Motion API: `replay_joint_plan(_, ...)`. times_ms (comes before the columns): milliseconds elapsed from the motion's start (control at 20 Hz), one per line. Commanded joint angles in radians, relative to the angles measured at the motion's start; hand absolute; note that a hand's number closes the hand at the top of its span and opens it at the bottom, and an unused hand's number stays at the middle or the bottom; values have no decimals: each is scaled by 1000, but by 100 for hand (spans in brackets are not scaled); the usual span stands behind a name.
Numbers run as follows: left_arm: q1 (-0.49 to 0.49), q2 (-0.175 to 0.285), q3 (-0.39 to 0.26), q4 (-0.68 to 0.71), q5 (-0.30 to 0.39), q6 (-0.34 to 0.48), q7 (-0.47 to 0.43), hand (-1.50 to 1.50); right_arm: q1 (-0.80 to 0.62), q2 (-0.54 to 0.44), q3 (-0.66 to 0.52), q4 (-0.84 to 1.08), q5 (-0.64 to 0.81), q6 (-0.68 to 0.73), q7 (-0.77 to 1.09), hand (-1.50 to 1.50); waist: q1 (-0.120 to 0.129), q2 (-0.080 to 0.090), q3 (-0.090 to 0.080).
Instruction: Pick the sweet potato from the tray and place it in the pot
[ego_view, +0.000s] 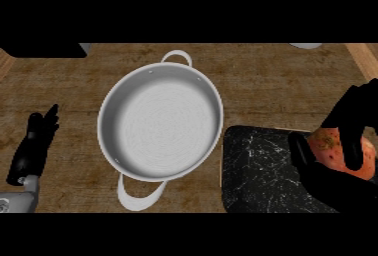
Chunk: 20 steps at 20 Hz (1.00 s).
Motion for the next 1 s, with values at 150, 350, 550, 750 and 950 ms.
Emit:
replay_joint_plan(150, -44, 12, 15, 20, -3, -33, 18, 0, -354, 197, 108, 146, -59, 130, 260, 150, 3, 2, 0)
replay_joint_plan(350, -3, -1, 14, -6, -12, -20, 9, 0, -473, 312, 127, 337, -48, 112, 311, 150, 11, 2, 0)
replay_joint_plan(550, 14, 9, 34, -45, -6, -31, 20, 0, -544, 361, 54, 451, -84, 150, 284, 150, 5, 1, 2)
replay_joint_plan(750, -9, -1, 47, 38, 4, -53, -41, 0, -524, 419, 176, 671, -17, -18, 229, 150, 15, 8, 1)
replay_joint_plan(950, -48, -27, 16, 8, -41, -18, 31, 0, -492, 421, 184, 812, -69, -104, 166, 150, 17, 10, 2)
